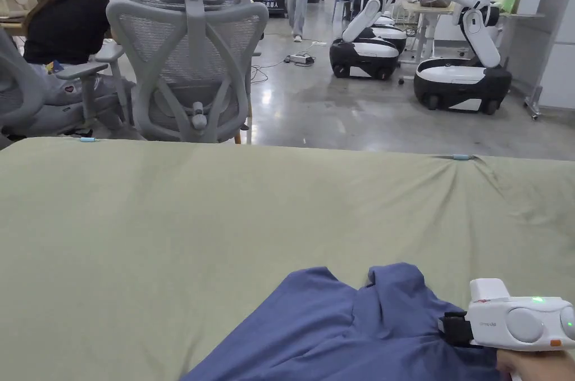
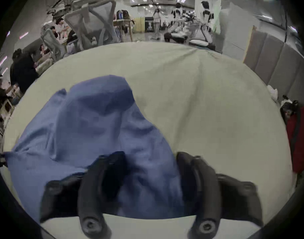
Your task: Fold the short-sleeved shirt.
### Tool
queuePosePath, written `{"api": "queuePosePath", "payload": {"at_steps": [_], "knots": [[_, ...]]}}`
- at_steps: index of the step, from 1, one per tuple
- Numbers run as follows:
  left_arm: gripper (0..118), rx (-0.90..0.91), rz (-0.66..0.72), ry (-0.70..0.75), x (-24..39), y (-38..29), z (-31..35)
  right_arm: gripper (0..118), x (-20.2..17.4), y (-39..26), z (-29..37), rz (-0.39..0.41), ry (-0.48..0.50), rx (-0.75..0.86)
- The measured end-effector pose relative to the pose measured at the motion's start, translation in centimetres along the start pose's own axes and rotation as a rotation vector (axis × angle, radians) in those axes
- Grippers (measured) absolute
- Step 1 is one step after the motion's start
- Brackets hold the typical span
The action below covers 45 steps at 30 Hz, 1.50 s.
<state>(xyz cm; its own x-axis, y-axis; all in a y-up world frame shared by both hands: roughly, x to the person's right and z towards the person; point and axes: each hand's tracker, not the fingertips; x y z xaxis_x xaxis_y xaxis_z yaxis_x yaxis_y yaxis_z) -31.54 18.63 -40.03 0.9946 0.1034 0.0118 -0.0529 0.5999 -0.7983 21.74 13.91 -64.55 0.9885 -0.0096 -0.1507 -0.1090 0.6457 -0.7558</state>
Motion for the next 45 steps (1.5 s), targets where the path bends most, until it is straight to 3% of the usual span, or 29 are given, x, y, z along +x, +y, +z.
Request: {"api": "queuePosePath", "payload": {"at_steps": [1,2,8,18,32,45], "knots": [[0,-0.002,-0.004,0.007,0.1,0.1,-0.1,25,-0.1,0.0,0.8,0.009,0.005,0.02],[0,-0.002,-0.007,0.01,0.2,0.2,-0.1,1,-0.3,0.1,2.1,0.014,0.003,0.017],[0,0.03,-0.02,0.033,0.7,0.8,0.2,1,-2.9,-0.5,11.5,0.082,-0.063,0.27],[0,0.215,0.005,0.086,1.1,4.2,1.9,1,-6.0,-3.9,23.1,0.218,-0.193,0.42],[0,0.635,-0.119,0.199,7.0,20.8,18.0,1,-3.0,7.4,40.1,0.134,-0.28,0.741],[0,0.821,-0.184,0.334,6.7,31.7,26.7,1,-4.8,17.6,48.1,0.127,-0.29,0.919]]}}
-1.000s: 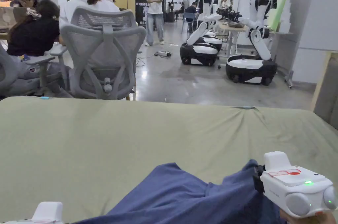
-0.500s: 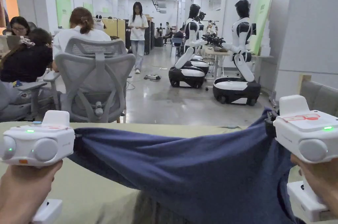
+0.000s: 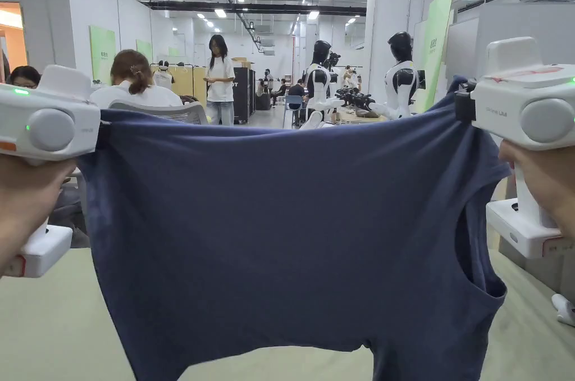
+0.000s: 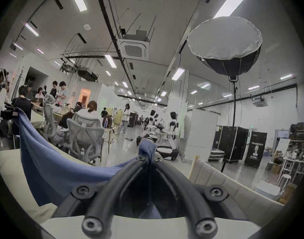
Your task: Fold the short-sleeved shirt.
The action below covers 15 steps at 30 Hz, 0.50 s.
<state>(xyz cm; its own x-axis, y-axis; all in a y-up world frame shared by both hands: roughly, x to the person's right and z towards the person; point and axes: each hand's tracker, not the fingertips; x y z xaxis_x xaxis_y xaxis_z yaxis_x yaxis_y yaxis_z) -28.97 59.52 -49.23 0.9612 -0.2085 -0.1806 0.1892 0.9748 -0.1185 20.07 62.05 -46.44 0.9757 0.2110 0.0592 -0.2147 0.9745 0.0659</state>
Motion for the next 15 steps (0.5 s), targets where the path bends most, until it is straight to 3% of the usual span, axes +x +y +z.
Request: {"api": "queuePosePath", "payload": {"at_steps": [6,15], "knots": [[0,-0.01,-0.023,-0.008,0.2,-1.1,-1.6,1,-0.6,-2.6,-2.0,-0.016,0.001,-0.028],[0,-0.234,-0.039,-0.053,4.2,-13.7,-6.3,1,-2.6,-17.1,-4.9,-0.061,0.017,-0.228]]}}
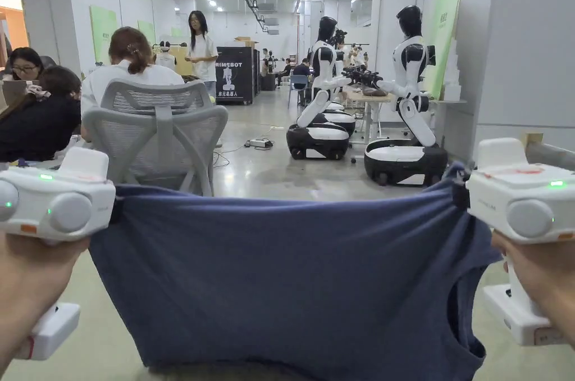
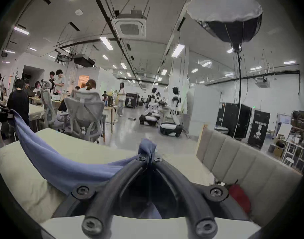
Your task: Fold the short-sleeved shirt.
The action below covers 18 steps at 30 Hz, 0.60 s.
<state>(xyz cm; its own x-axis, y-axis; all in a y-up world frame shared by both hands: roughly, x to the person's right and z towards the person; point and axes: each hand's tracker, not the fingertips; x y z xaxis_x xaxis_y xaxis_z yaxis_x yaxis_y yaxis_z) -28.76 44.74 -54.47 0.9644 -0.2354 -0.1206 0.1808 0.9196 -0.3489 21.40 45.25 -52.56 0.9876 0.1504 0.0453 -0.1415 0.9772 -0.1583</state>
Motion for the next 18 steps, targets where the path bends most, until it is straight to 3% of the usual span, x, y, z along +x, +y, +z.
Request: {"api": "queuePosePath", "payload": {"at_steps": [7,13,18], "knots": [[0,-0.048,0.037,-0.034,0.5,-4.5,0.2,1,1.1,-4.2,0.3,-0.022,0.02,-0.03],[0,-0.028,0.047,-0.076,-0.1,-7.3,6.2,1,1.7,-6.5,6.7,-0.008,0.041,-0.006],[0,-0.102,0.033,-0.138,-0.6,-14.0,11.9,1,1.3,-13.2,13.2,0.026,0.076,-0.091]]}}
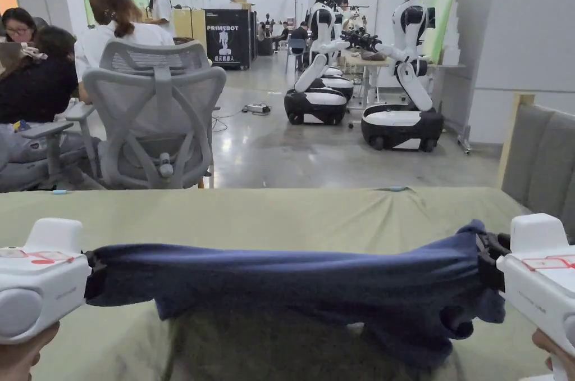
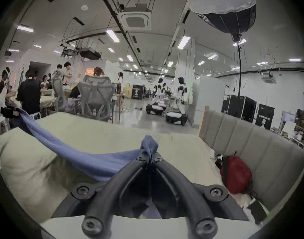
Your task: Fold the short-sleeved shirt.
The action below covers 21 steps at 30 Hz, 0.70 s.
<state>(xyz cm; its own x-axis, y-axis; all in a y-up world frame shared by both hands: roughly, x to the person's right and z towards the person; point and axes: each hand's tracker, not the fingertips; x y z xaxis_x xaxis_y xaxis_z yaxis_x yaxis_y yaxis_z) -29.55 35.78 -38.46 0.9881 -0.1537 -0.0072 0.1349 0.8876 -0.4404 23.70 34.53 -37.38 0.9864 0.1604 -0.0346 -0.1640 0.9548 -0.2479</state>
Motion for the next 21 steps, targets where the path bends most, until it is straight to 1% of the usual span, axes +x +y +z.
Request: {"api": "queuePosePath", "payload": {"at_steps": [2,5,7,9,10,13,14,15,16,17,18,19,20,21], "knots": [[0,-0.066,-0.028,-0.009,0.2,-4.1,0.9,1,-0.5,-3.9,1.6,0.039,0.024,-0.07],[0,-0.192,-0.014,-0.036,0.3,-10.8,1.4,1,-1.9,-11.0,3.2,0.046,0.05,-0.197],[0,-0.265,-0.008,-0.025,0.4,-15.1,1.1,1,-3.0,-15.6,3.4,0.046,0.068,-0.301],[0,-0.337,-0.002,-0.022,0.7,-18.8,0.6,1,-4.2,-19.4,3.4,0.03,0.087,-0.399],[0,-0.359,0.02,-0.027,0.8,-20.1,0.5,1,-4.7,-20.5,3.4,0.028,0.082,-0.422],[0,-0.35,0.047,-0.038,0.7,-21.5,0.9,1,-5.3,-20.8,4.1,0.005,0.07,-0.404],[0,-0.316,0.063,-0.036,0.5,-21.5,1.0,1,-5.4,-20.5,4.3,-0.011,0.059,-0.384],[4,-0.263,0.082,-0.027,0.4,-21.1,1.5,3,-5.3,-20.0,4.4,-0.039,0.057,-0.349],[29,-0.229,0.102,-0.013,0.4,-20.7,2.0,18,-5.2,-19.2,4.7,-0.059,0.063,-0.346],[62,-0.181,0.121,-0.008,0.5,-20.1,2.7,48,-5.4,-18.4,4.9,-0.072,0.059,-0.348],[91,-0.131,0.135,-0.011,0.7,-19.5,3.4,85,-5.7,-17.6,5.2,-0.079,0.072,-0.347],[109,-0.083,0.138,-0.029,1.2,-18.8,4.2,114,-6.3,-16.9,5.8,-0.086,0.087,-0.326],[108,-0.043,0.132,-0.046,1.8,-18.1,5.2,117,-6.8,-15.9,6.7,-0.093,0.101,-0.262],[107,-0.017,0.123,-0.044,2.5,-17.6,5.8,115,-7.5,-15.1,7.4,-0.087,0.106,-0.221]]}}
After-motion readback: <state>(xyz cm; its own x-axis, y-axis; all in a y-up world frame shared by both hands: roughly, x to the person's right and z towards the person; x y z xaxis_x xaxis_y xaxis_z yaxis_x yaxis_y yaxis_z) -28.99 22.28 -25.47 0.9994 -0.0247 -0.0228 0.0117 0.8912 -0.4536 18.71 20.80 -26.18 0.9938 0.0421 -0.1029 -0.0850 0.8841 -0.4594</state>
